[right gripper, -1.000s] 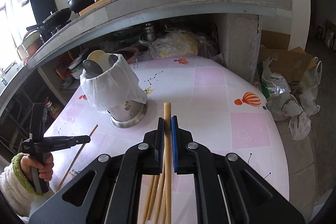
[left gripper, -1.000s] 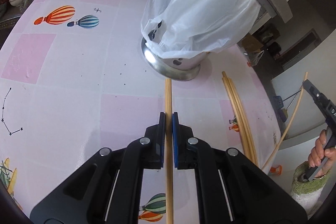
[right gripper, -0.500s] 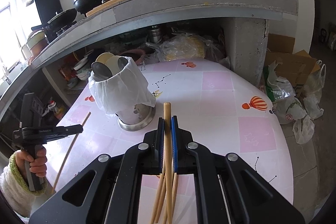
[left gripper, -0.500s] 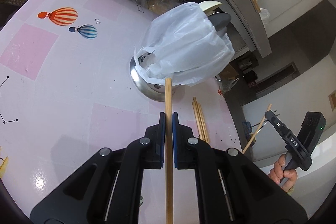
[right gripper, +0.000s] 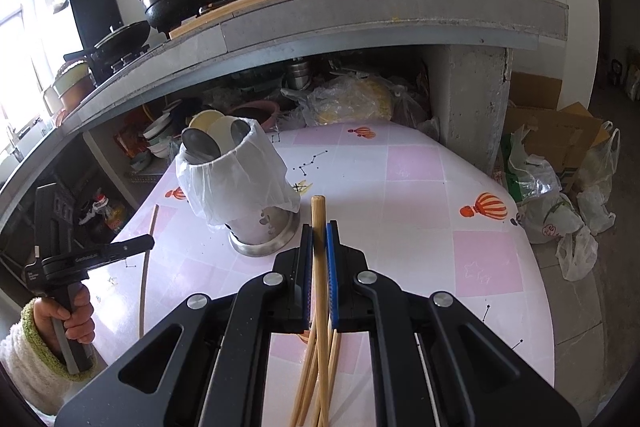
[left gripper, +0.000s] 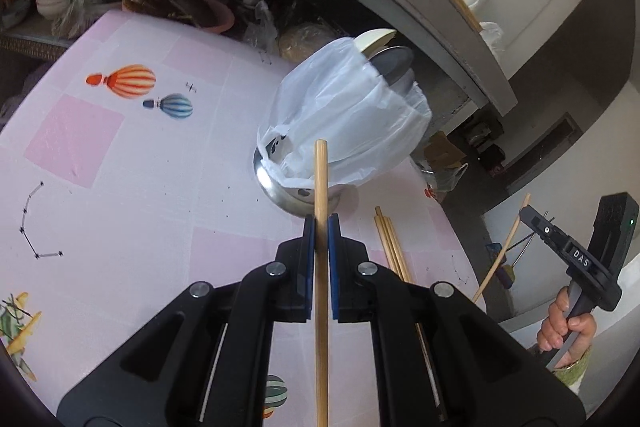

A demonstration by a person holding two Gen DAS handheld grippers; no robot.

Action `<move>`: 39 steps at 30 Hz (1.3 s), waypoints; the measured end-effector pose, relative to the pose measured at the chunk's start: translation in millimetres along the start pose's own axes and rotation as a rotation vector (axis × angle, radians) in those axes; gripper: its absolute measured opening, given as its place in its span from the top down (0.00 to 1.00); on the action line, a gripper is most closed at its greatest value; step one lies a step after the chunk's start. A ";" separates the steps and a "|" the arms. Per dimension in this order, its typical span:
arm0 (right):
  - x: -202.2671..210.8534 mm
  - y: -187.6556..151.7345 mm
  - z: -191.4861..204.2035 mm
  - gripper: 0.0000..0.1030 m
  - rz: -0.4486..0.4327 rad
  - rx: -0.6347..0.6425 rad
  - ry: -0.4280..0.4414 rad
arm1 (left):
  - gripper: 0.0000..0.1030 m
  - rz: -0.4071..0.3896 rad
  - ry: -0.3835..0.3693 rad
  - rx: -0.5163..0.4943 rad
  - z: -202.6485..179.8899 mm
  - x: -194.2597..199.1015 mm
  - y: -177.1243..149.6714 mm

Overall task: Organize utensils
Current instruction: 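Lift both held chopsticks up and carry them over the bagged steel holder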

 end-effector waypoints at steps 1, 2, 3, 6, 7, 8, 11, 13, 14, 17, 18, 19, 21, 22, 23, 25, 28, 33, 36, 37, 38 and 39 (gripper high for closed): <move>1.7 2.3 1.5 0.93 -0.006 0.000 0.005 | 0.95 -0.018 -0.005 -0.026 -5.8 5.6 3.0; 3.4 4.9 3.1 0.93 -0.014 0.000 0.011 | 0.95 -0.036 -0.013 -0.048 -11.8 11.4 6.5; 4.3 7.1 4.5 0.93 -0.018 0.000 0.015 | 0.95 -0.050 -0.019 -0.061 -16.6 15.7 9.8; 8.3 14.6 9.3 0.93 -0.038 -0.002 0.031 | 0.95 -0.093 -0.038 -0.076 -29.0 27.6 23.0; 9.9 17.2 11.4 0.93 -0.045 -0.002 0.038 | 0.95 -0.107 -0.045 -0.075 -32.8 31.2 28.5; 11.4 19.7 13.6 0.93 -0.052 0.000 0.041 | 0.95 -0.120 -0.051 -0.075 -36.3 34.1 33.2; 14.9 25.5 19.9 0.93 -0.070 0.008 0.052 | 0.95 -0.165 -0.076 -0.094 -52.7 42.7 53.9; 17.1 28.3 22.7 0.93 -0.080 0.008 0.058 | 0.95 -0.195 -0.094 -0.107 -63.7 47.3 69.3; 18.3 29.5 23.5 0.93 -0.085 0.006 0.062 | 0.95 -0.211 -0.100 -0.111 -68.4 49.2 76.8; 21.4 32.5 24.6 0.93 -0.098 0.000 0.071 | 0.95 -0.280 -0.130 -0.131 -87.3 57.6 108.6; 22.5 33.5 24.6 0.93 -0.103 -0.002 0.075 | 0.95 -0.298 -0.134 -0.141 -92.7 58.9 117.7; 23.3 33.6 25.5 0.93 -0.105 -0.003 0.077 | 0.95 -0.319 -0.139 -0.151 -99.4 59.7 128.5; 24.7 35.1 25.8 0.93 -0.111 -0.005 0.082 | 0.95 -0.362 -0.144 -0.166 -111.9 60.2 148.0; 25.2 35.5 26.0 0.93 -0.113 -0.005 0.084 | 0.95 -0.387 -0.148 -0.173 -118.3 60.1 158.5; 25.2 35.7 25.9 0.93 -0.115 -0.006 0.086 | 0.95 -0.405 -0.151 -0.175 -122.8 59.8 165.7; 24.7 35.8 25.2 0.93 -0.115 -0.009 0.089 | 0.95 -0.452 -0.159 -0.186 -135.0 56.6 183.9; 21.8 35.0 24.6 0.93 -0.108 -0.012 0.093 | 0.95 -0.515 -0.171 -0.203 -149.1 50.0 205.9; 13.9 34.0 23.4 0.93 -0.093 -0.016 0.100 | 0.95 -0.580 -0.162 -0.242 -163.0 29.7 225.8; 10.3 33.0 22.0 0.93 -0.088 -0.021 0.102 | 0.95 -0.577 -0.127 -0.257 -159.4 8.0 227.4; 8.9 32.7 20.8 0.93 -0.086 -0.023 0.102 | 0.95 -0.573 -0.115 -0.263 -157.5 -0.5 227.1; 7.9 32.2 19.8 0.93 -0.084 -0.025 0.102 | 0.95 -0.566 -0.110 -0.264 -154.9 -8.7 225.9; 6.8 31.7 18.8 0.93 -0.082 -0.026 0.101 | 0.95 -0.561 -0.100 -0.268 -152.0 -16.2 224.8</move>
Point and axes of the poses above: each gripper's, at about its wrist camera, not at the fingertips, and x roughly against the way its jaws point, z to its left, y to its top, the point moved 5 cm from there along -x, roughly the way its jaws point, and after that the axes turned 12 degrees about -z, right-handed, at the moved point
